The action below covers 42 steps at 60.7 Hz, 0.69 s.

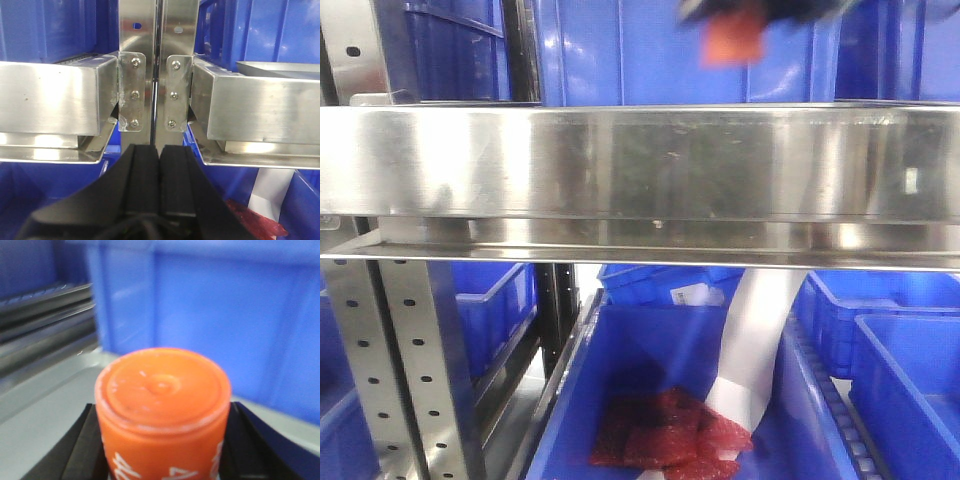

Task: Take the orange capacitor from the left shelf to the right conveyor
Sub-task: 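Withdraw the right gripper holding the capacitor out of the shelf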

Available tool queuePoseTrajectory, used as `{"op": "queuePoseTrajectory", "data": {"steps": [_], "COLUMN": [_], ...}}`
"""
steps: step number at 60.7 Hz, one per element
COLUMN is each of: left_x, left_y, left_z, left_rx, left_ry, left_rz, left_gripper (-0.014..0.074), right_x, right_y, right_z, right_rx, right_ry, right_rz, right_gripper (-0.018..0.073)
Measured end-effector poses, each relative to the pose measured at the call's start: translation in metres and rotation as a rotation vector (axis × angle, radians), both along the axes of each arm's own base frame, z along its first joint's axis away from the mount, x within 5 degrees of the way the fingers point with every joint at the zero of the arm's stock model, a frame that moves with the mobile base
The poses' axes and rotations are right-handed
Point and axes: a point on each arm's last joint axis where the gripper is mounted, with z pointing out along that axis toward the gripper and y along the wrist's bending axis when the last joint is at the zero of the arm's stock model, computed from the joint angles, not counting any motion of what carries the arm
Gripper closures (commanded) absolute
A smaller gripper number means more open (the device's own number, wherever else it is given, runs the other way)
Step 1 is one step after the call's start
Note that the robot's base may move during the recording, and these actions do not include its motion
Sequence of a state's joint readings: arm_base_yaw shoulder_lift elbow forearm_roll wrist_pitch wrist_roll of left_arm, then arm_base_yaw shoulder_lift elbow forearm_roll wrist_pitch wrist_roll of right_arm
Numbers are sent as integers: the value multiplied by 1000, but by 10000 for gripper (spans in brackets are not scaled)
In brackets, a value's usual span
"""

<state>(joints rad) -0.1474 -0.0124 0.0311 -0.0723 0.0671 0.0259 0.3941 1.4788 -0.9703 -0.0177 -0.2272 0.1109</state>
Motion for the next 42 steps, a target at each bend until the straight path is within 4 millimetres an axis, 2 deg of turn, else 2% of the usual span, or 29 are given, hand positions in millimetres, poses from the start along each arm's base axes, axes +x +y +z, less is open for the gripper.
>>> {"op": "queuePoseTrajectory", "data": {"steps": [5,13,24,36,42], "left_x": [0,0,0,0,0], "left_y": [0,0,0,0,0], "left_z": [0,0,0,0,0], "left_rx": [0,0,0,0,0], "left_ry": [0,0,0,0,0], "left_rz": [0,0,0,0,0], "left_gripper": [723,723,723,723,723], "right_x": [-13,-42,-102,-168,-195], "right_y": [-21,-54,-86,-102,-108], "right_z": [20,33,27,12,8], "right_rx": [-3,-13,-27,-33,-47], "right_ry": [0,27,76,89,76], "right_rz": [-44,-120,-190,-207,-210], "right_gripper": [504,504,504,504,504]}}
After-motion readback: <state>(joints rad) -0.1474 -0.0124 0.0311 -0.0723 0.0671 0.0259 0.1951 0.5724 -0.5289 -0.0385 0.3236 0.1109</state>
